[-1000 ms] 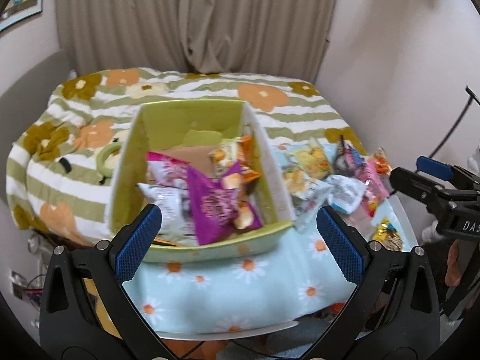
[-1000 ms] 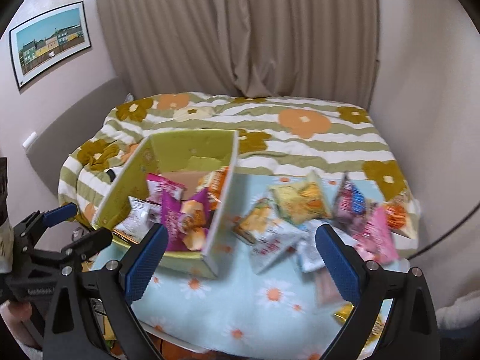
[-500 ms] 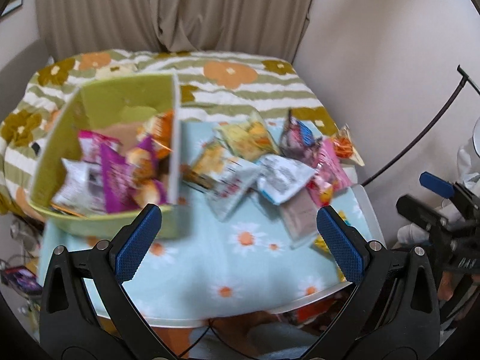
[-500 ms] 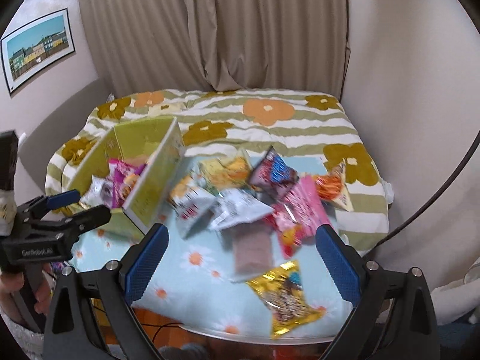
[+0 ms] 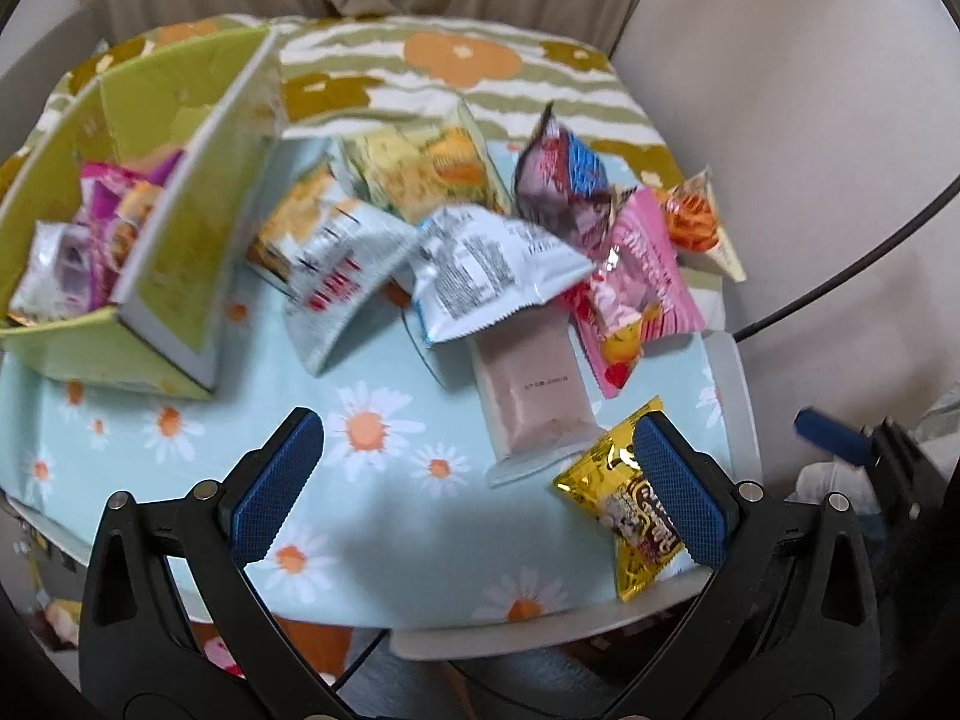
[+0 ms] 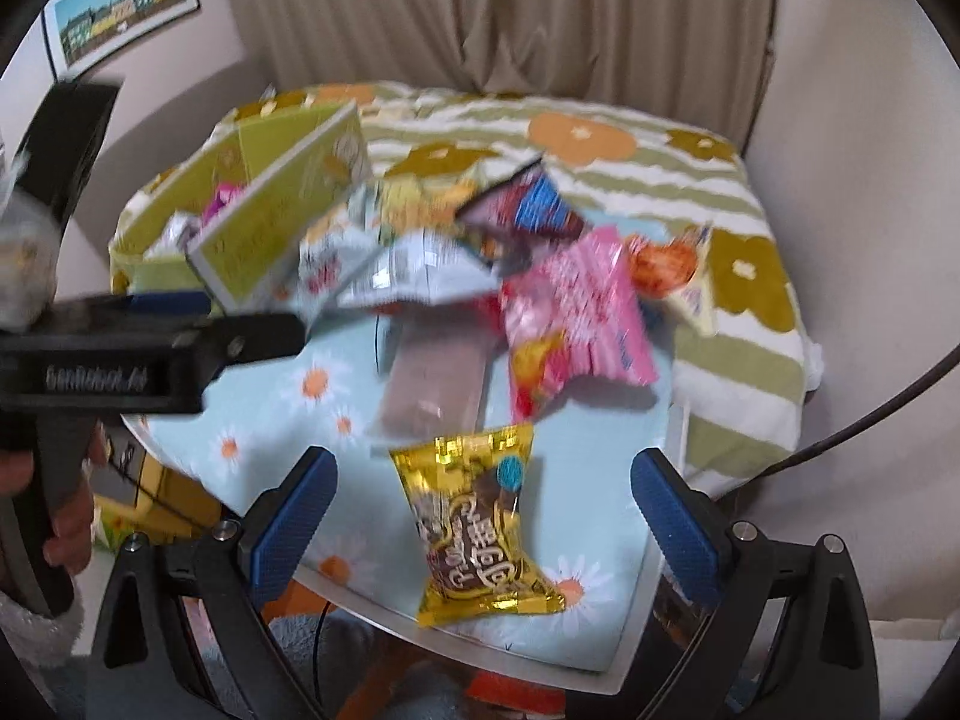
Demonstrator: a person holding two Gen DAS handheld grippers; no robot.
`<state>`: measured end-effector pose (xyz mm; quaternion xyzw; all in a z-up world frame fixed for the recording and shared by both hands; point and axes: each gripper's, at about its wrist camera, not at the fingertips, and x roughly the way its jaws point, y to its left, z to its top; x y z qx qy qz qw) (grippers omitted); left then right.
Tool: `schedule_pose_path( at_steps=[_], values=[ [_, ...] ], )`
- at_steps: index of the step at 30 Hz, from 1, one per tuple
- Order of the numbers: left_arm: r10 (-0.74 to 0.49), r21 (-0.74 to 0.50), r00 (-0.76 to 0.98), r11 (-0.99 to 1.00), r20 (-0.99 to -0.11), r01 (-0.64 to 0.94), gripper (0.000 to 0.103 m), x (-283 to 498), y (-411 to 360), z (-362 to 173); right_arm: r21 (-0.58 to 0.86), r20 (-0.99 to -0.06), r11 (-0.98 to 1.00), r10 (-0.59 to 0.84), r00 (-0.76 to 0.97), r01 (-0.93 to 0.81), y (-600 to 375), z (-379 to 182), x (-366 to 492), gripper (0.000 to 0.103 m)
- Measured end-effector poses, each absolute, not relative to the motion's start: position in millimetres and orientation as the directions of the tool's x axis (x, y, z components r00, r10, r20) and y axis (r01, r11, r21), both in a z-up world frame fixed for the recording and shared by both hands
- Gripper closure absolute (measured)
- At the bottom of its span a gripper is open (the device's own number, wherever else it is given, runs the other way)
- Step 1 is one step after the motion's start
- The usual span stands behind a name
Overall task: Organize snacks
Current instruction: 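Move both tools back over the remaining snack pile, then grasp the pink cake packet with left tool while right tool grasps gold bag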
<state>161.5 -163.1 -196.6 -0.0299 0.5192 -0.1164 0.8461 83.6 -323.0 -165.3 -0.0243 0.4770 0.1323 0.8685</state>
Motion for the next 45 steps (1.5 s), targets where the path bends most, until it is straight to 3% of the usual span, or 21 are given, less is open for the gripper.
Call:
schedule_pose_path(
  at_steps=[9, 15, 19, 22, 25, 29, 31, 41, 45],
  values=[
    [-0.224, -0.165, 0.357, 0.968, -0.907, 0.19, 0.0, 195, -199, -252, 0.127, -0.869, 0.947, 0.249, 0.428, -0.294, -321, -232, 88, 0.005],
    [-0.212, -0.148, 0.335, 0.967, -0.918, 0.206, 0.001, 210, -219, -276, 0.025, -0.888, 0.943, 0.174, 0.426, -0.333, -314, -251, 89, 0.006],
    [-0.202, -0.145, 0.317, 0.97, -0.927, 0.195, 0.01, 218, -227, -292, 0.026, -0.89, 0.941, 0.175, 0.421, -0.337, -314, -255, 89, 0.006],
    [-0.196, -0.143, 0.307, 0.972, -0.931, 0.185, 0.023, 222, -229, -301, 0.01, -0.896, 0.938, 0.162, 0.414, -0.346, -311, -258, 90, 0.006],
    [-0.2, -0.136, 0.314, 0.967, -0.928, 0.215, 0.033, 220, -235, -300, -0.001, -0.899, 0.936, 0.154, 0.41, -0.353, -310, -259, 91, 0.011],
    [-0.201, -0.133, 0.306, 0.965, -0.93, 0.228, 0.037, 216, -235, -299, -0.011, -0.904, 0.936, 0.141, 0.404, -0.353, -310, -263, 90, 0.017],
    [-0.198, -0.13, 0.305, 0.965, -0.932, 0.228, 0.038, 214, -227, -298, -0.011, -0.908, 0.936, 0.139, 0.395, -0.353, -309, -265, 89, 0.025],
    [-0.153, -0.093, 0.289, 0.973, -0.945, 0.212, 0.04, 187, -185, -295, -0.015, -0.906, 0.934, 0.139, 0.399, -0.358, -310, -266, 90, 0.031],
    [-0.138, -0.08, 0.277, 0.974, -0.951, 0.211, 0.039, 177, -179, -297, -0.011, -0.912, 0.934, 0.137, 0.387, -0.356, -306, -270, 87, 0.04]
  ],
)
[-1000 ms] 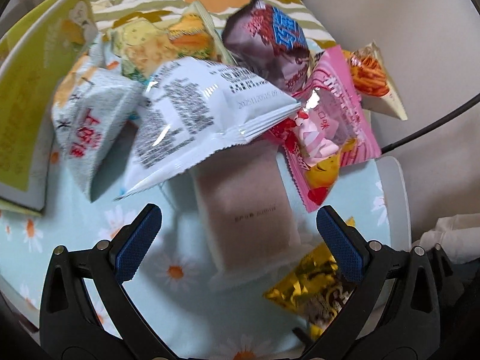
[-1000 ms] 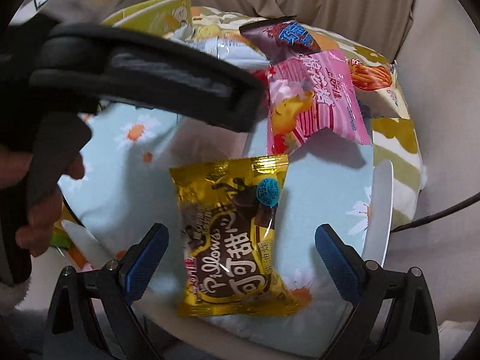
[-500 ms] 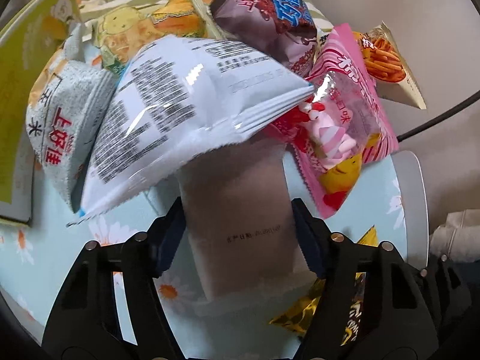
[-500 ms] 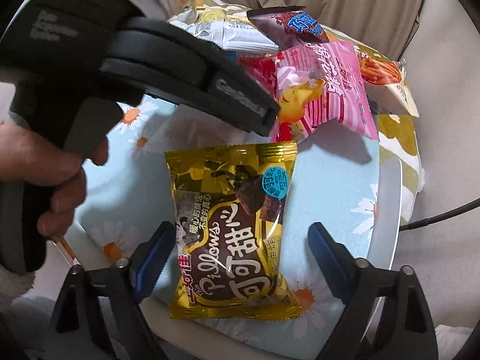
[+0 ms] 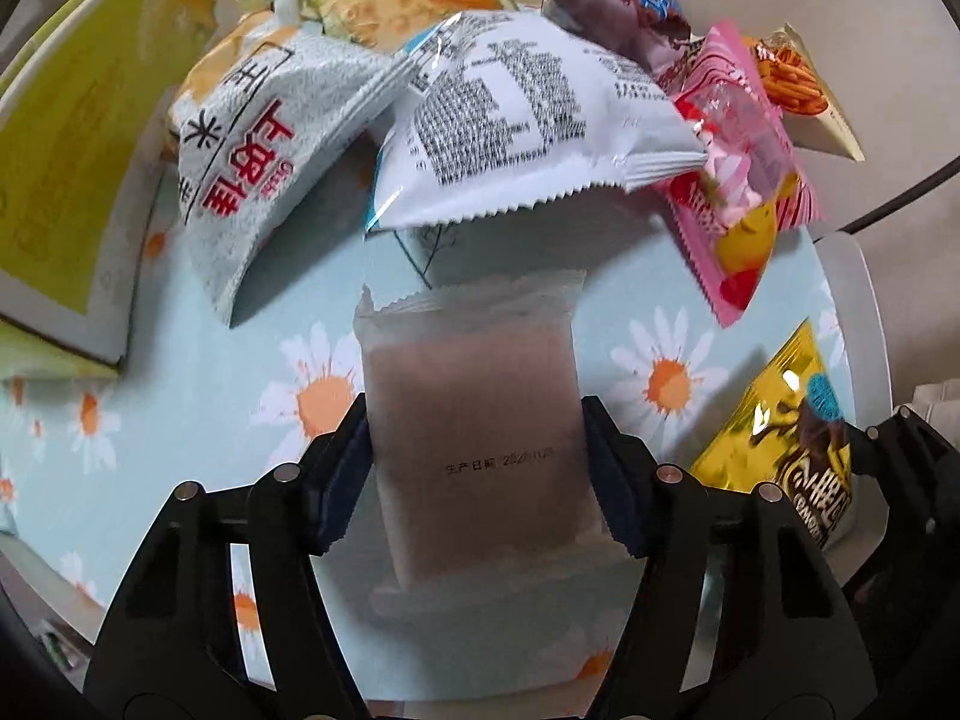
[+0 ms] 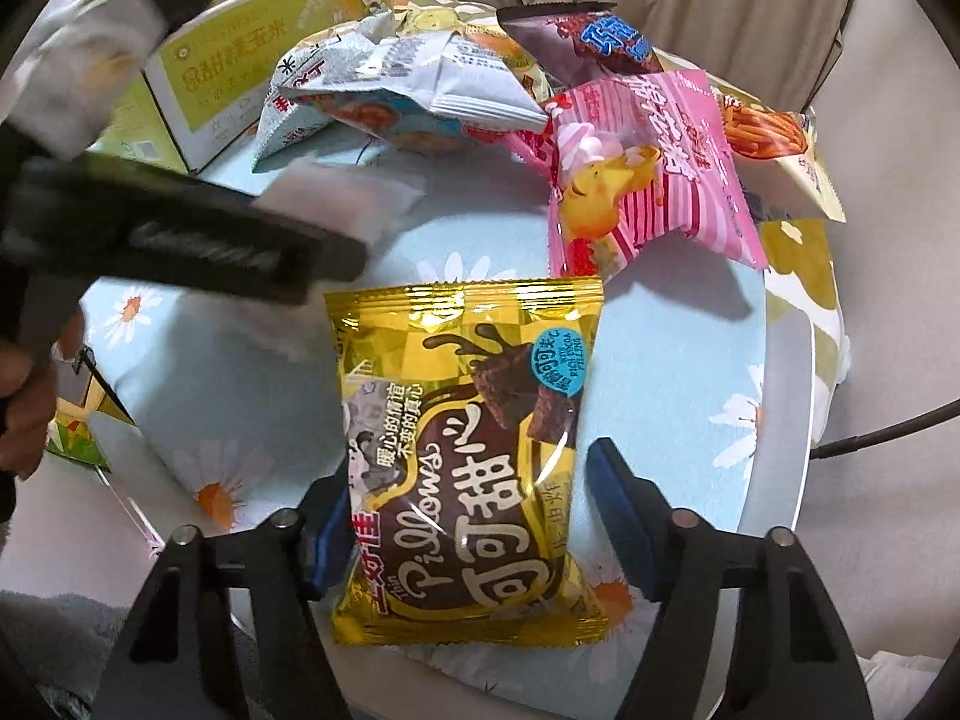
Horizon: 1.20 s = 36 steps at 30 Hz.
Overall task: Organize snacks
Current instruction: 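Grasp the pink cake packet with left tool while right tool grasps gold bag, then put the pink packet in the box with left tool while right tool carries gold bag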
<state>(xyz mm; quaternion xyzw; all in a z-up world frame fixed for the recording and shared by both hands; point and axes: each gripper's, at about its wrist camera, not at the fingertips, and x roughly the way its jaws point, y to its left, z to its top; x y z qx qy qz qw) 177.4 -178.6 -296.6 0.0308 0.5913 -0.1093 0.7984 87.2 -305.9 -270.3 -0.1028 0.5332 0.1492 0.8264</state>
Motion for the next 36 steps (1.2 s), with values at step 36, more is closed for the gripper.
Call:
schedule_pose_path(
  at_steps=[36],
  values=[
    [-0.108, -0.089, 0.577, 0.994, -0.81, 0.061, 0.044, 125, -59, -120, 0.118, -0.766, 0.931, 0.307, 0.565, -0.346, -275, -120, 115, 0.061]
  ],
)
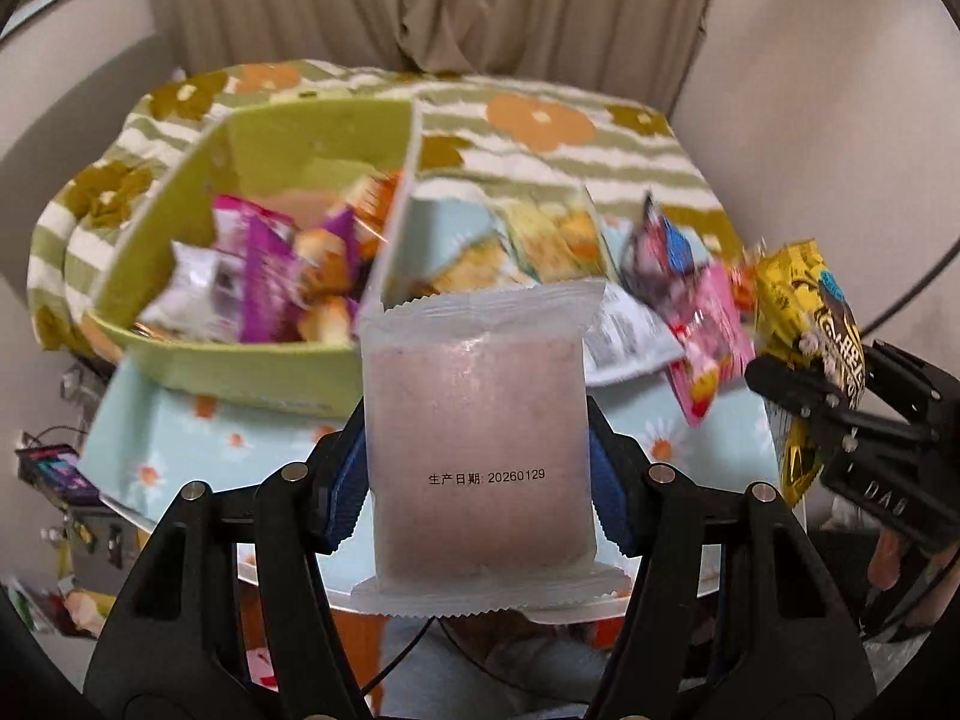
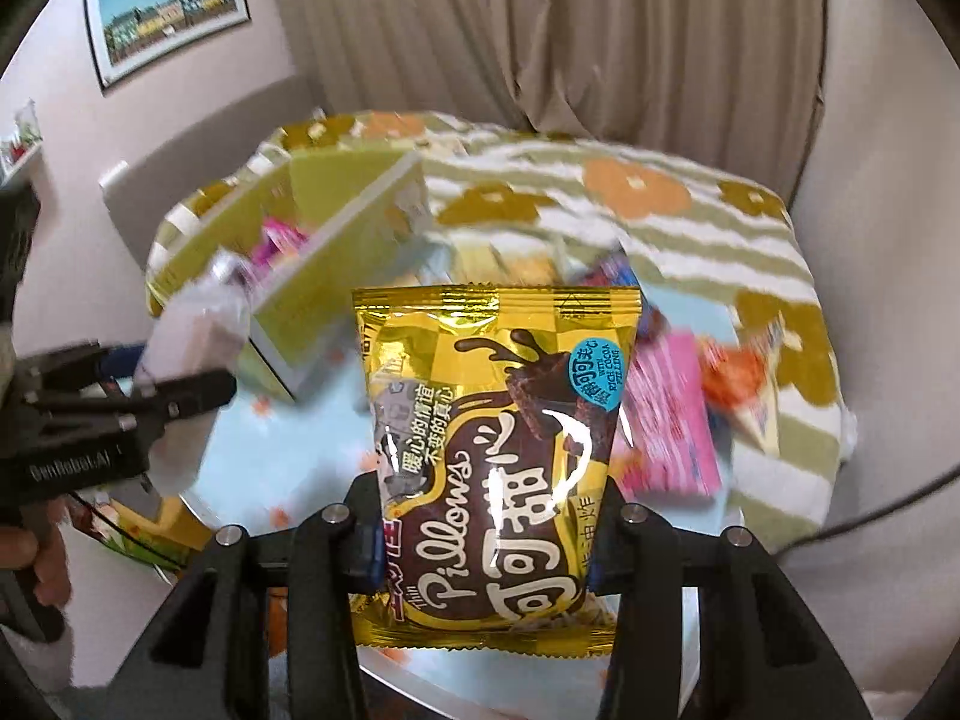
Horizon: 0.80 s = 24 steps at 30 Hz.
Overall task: Organize snacks
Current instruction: 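Put the pink packet in the box with left tool while right tool carries gold bag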
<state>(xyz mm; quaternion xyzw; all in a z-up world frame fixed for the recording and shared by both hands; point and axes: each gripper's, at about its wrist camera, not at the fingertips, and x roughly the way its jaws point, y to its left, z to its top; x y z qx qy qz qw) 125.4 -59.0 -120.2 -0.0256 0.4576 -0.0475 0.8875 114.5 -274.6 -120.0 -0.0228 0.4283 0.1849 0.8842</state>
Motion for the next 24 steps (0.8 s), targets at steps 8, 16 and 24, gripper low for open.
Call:
schedule_pose_path(
  at_steps=[8, 16, 24],
  values=[
    [-0.099, -0.108, 0.626, 0.994, -0.774, 0.024, 0.044, 159, 15, -87, 0.122, -0.698, 0.903, 0.373, 0.611, -0.412, -199, -68, 154, 0.061],
    [-0.084, -0.106, 0.631, 0.994, -0.771, 0.002, 0.044, 228, 94, -77, 0.128, -0.69, 0.892, 0.394, 0.607, -0.433, -111, -50, 210, 0.061],
    [-0.12, -0.113, 0.58, 0.992, -0.805, 0.049, 0.044, 318, 135, -107, 0.179, -0.733, 0.911, 0.375, 0.567, -0.372, -56, -71, 260, 0.061]
  ],
)
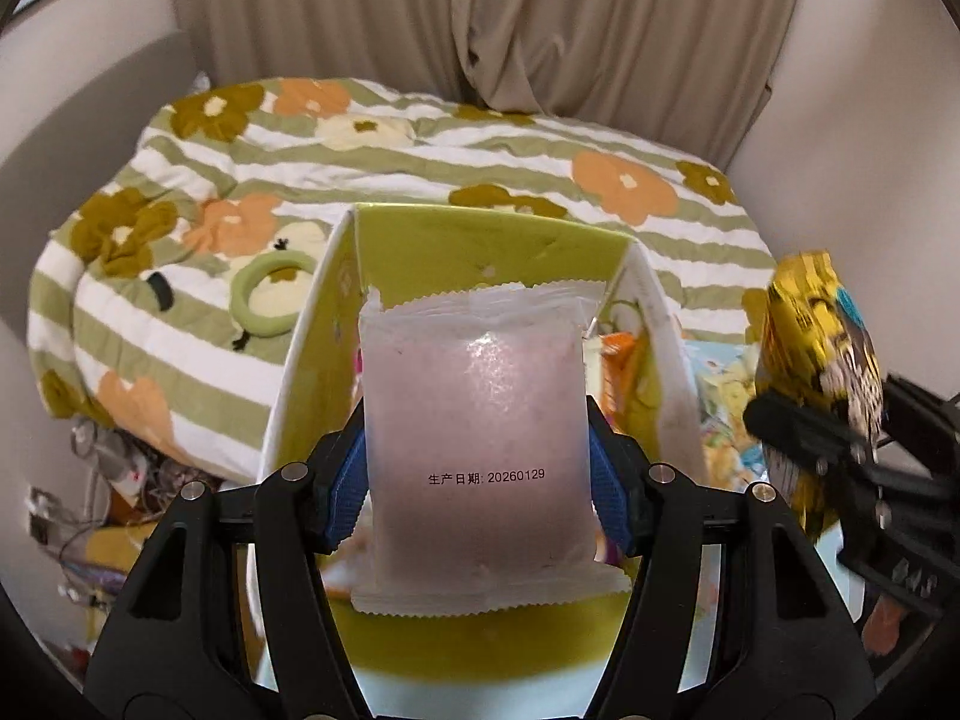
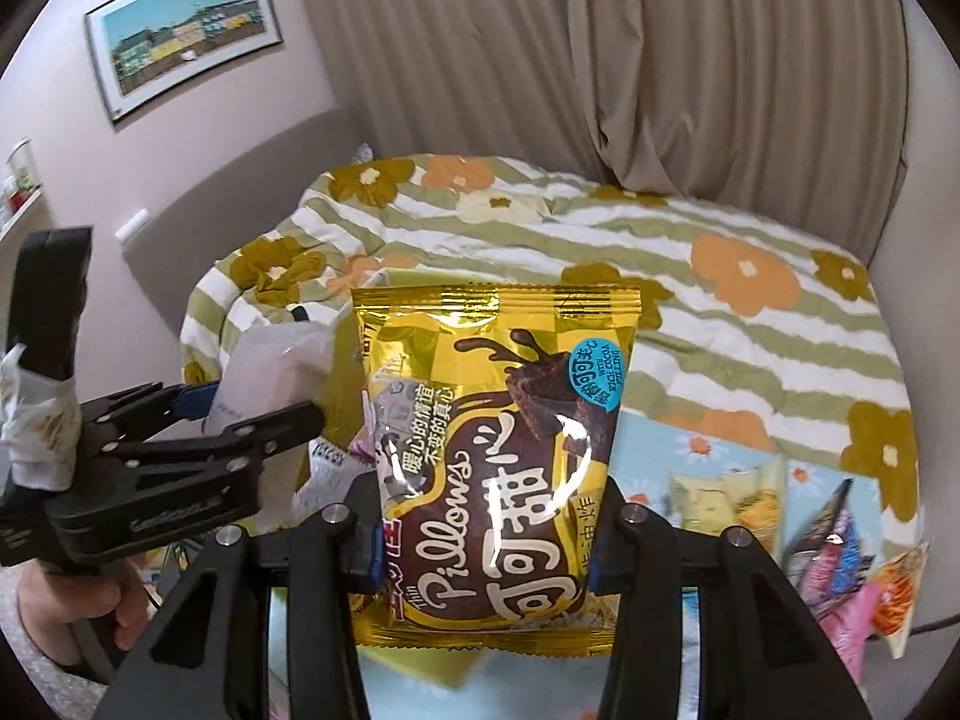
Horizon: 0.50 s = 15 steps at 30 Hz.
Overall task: Organize snacks
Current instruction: 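Put the pink packet in the box with left tool while right tool carries gold bag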
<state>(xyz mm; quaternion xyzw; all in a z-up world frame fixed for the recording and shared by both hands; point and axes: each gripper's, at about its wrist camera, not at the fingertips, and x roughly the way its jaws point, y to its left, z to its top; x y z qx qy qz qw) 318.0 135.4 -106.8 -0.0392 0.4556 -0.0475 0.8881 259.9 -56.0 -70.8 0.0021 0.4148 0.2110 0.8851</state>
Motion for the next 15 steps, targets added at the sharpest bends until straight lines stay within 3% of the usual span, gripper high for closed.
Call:
schedule_pose_path(
  at_steps=[6, 7, 10, 15],
  values=[
    [-0.146, -0.113, 0.517, 0.989, -0.844, 0.094, 0.041, 358, 142, -146, 0.179, -0.782, 0.938, 0.318, 0.535, -0.297, -36, -94, 285, 0.061],
    [-0.153, -0.116, 0.514, 0.988, -0.844, 0.104, 0.038, 360, 143, -150, 0.179, -0.788, 0.943, 0.309, 0.533, -0.282, -35, -97, 288, 0.061],
    [-0.132, -0.084, 0.511, 0.99, -0.85, 0.116, 0.008, 361, 146, -159, 0.183, -0.797, 0.952, 0.29, 0.53, -0.246, -33, -103, 294, 0.061],
    [-0.128, -0.087, 0.497, 0.991, -0.858, 0.104, 0.007, 348, 156, -167, 0.183, -0.81, 0.958, 0.274, 0.519, -0.22, -30, -109, 299, 0.061]
  ],
)
